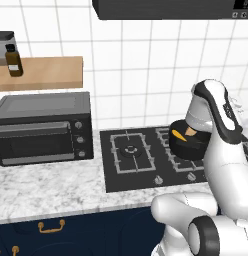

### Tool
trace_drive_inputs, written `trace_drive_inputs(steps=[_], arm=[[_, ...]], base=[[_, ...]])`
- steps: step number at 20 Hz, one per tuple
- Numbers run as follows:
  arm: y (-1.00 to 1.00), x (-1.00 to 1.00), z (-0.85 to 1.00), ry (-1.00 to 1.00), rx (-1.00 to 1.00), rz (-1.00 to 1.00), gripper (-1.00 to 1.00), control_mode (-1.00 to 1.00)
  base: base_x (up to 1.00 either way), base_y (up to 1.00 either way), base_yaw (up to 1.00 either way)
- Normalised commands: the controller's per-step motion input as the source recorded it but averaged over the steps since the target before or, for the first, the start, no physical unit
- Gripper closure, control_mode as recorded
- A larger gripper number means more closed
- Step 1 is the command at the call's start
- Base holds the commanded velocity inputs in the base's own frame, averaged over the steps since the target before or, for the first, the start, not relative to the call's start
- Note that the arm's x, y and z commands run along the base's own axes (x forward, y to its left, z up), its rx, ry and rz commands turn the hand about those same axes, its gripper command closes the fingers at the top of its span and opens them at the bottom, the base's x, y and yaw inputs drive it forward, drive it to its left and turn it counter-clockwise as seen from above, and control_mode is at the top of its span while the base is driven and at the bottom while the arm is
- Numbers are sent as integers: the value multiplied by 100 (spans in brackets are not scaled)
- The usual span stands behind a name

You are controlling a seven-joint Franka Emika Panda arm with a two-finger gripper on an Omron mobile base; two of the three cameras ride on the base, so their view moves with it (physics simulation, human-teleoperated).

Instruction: Put the corn and broccoli in the pot. Retrieve the spatula and lightly stir the vegetables in the pot.

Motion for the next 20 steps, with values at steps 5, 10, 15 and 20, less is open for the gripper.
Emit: trace_drive_inputs(steps=[5, 10, 15, 20], arm=[[-50, 8, 0, 8, 0, -14, 100, -100], [-28, 36, -3, 16, 8, -3, 100, -100], [-1, 34, -24, 11, 8, 0, 100, -100], [-26, 19, 0, 1, 1, 0, 100, -100]], base=[[0, 0, 0], [0, 0, 0], [0, 0, 0], [0, 0, 0]])
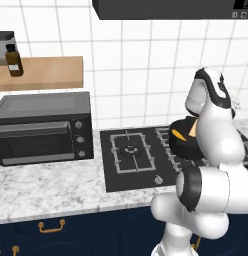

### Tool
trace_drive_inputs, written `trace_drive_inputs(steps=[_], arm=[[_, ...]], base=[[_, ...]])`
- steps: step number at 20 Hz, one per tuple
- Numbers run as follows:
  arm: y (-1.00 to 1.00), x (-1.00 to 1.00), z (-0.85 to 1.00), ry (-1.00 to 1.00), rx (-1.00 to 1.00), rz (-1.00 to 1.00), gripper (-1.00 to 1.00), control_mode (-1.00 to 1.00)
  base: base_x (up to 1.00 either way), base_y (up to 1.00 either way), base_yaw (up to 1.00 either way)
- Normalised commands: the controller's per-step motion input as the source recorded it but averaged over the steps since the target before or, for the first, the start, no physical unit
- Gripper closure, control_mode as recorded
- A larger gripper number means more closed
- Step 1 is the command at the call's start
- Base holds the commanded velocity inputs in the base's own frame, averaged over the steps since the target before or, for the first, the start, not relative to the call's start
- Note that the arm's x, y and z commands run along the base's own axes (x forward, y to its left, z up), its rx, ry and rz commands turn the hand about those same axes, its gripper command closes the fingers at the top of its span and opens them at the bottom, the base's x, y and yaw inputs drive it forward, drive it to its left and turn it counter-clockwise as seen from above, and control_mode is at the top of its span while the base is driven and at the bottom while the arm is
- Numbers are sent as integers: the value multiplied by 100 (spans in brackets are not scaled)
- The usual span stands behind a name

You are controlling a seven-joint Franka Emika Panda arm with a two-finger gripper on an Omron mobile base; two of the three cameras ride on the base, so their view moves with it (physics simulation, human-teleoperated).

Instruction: Put the corn and broccoli in the pot. Retrieve the spatula and lightly stir the vegetables in the pot.

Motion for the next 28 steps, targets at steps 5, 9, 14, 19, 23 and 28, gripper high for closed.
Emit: trace_drive_inputs(steps=[5, 9, 14, 19, 23, 28], arm=[[-5, 27, -19, 3, 0, 0, 100, -100], [-3, 5, -20, 0, -1, 0, 100, -100], [-4, 12, -27, 0, -2, -1, 100, -100], [-1, 16, -26, 0, -4, -2, 100, -100], [0, 18, -44, 0, -5, -2, 100, -100], [0, 18, -48, 0, -1, -2, 100, -100]], base=[[0, 0, 0], [0, 0, 0], [0, 0, 0], [0, 0, 0], [0, 0, 0], [0, 0, 0]])
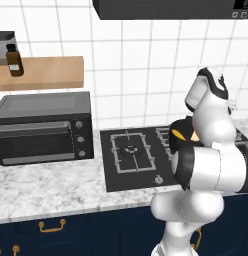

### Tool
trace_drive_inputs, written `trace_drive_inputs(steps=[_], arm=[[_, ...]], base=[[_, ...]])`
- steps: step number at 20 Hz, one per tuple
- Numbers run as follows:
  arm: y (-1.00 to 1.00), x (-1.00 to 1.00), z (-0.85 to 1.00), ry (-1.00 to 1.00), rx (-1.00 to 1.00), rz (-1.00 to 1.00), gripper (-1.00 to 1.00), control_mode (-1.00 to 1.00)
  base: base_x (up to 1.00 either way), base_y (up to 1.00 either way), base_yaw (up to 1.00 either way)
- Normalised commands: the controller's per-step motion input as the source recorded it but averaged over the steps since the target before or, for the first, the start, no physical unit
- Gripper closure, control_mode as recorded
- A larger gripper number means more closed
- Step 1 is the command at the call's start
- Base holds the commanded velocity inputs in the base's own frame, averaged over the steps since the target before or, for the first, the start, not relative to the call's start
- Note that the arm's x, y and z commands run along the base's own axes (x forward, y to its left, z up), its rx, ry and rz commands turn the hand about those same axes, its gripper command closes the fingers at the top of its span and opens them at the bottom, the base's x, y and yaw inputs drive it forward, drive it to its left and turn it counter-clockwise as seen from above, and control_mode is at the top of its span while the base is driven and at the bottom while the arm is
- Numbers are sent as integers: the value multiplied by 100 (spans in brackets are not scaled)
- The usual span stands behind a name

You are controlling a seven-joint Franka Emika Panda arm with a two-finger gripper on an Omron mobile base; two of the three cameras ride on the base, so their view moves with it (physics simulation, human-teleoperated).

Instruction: Put the corn and broccoli in the pot. Retrieve the spatula and lightly stir the vegetables in the pot.

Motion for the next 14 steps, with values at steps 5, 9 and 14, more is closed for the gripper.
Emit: trace_drive_inputs(steps=[5, 9, 14], arm=[[0, 20, -39, 0, 0, -1, 100, -100], [0, 29, -33, 0, 0, 0, 100, -100], [4, 36, -33, 0, 0, 0, 100, -100]], base=[[0, 0, 0], [0, 0, 0], [0, 0, 0]])
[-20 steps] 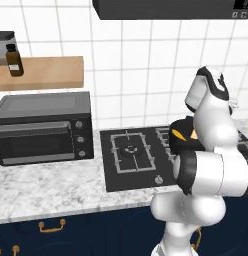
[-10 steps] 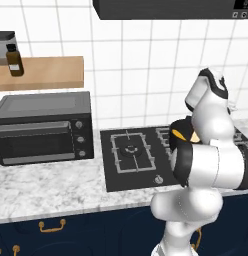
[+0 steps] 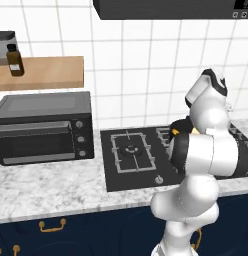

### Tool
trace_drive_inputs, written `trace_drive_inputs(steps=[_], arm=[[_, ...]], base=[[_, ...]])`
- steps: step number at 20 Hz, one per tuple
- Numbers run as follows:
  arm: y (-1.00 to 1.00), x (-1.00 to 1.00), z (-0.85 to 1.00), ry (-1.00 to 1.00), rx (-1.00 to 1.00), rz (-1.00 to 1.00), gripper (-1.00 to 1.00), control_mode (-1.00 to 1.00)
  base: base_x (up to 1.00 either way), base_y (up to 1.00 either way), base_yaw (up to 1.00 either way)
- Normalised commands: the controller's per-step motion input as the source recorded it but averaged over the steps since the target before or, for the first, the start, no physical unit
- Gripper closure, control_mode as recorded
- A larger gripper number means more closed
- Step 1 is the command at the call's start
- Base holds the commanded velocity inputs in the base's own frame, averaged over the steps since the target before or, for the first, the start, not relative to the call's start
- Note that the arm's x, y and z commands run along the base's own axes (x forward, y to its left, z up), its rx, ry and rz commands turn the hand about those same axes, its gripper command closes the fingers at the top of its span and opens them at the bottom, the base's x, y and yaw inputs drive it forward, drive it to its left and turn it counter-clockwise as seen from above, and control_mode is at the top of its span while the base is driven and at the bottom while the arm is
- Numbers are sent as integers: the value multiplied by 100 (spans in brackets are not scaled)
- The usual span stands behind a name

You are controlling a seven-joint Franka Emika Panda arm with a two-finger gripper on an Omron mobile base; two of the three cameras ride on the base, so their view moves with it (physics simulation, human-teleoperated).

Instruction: Put the corn and broccoli in the pot. Retrieve the spatula and lightly stir the vegetables in the pot.

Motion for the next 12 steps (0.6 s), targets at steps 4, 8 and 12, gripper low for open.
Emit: trace_drive_inputs(steps=[4, 8, 12], arm=[[16, 38, -30, -6, 0, 0, 100, -100], [10, 38, -32, -13, 0, -2, 100, -100], [8, 35, -38, -13, 0, -7, 100, -100]], base=[[0, 0, 0], [0, 0, 0], [0, 0, 0]])
